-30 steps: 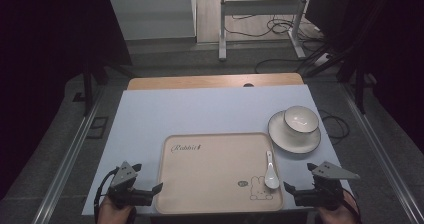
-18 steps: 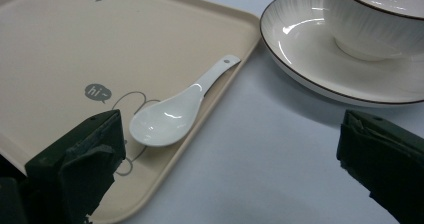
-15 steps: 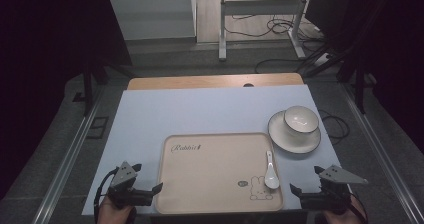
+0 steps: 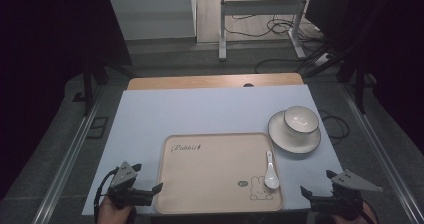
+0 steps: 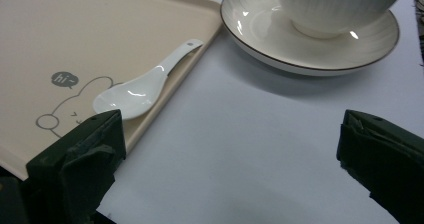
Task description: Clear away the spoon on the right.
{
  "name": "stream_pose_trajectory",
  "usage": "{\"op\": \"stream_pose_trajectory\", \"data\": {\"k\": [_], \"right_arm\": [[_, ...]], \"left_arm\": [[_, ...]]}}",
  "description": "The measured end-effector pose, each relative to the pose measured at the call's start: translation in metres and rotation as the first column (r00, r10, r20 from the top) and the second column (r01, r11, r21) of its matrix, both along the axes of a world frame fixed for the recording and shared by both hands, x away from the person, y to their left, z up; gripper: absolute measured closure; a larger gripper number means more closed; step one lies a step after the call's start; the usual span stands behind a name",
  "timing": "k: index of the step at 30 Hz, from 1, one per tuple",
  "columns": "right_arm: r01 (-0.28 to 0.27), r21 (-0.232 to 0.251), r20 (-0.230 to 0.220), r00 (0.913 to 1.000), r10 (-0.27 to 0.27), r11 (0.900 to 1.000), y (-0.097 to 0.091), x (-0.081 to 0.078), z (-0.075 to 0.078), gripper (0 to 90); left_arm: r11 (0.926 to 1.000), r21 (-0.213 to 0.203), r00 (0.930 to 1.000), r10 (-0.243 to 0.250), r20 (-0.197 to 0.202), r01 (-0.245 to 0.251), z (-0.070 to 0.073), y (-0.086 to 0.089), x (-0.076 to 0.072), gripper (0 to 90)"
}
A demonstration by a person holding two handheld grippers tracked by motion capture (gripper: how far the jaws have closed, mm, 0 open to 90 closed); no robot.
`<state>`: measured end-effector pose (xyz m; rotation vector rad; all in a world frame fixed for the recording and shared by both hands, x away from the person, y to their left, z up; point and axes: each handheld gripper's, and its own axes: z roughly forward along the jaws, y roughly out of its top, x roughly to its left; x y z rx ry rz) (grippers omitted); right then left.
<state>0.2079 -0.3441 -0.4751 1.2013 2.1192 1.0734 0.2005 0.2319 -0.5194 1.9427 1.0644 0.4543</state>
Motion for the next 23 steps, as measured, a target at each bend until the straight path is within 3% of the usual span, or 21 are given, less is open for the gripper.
{"op": "stream_pose_trajectory", "data": {"k": [9,23], "right_arm": [[0.027,-0.011,0.002,0.9996,-0.027,0.9996,-0.013,-0.003,-0.004,0.0],[0.045,-0.021,-0.043,0.9980,-0.046,0.9988,-0.021,-0.002,-0.013,0.0]], "left_arm": [[1.0000,0.000,1.0000,0.000,-0.001,0.000,0.000,0.000,0.000,0.0],[1.0000,0.005,1.0000,-0.003,-0.005,0.003,0.000,-0.001,0.001,0.1]]}}
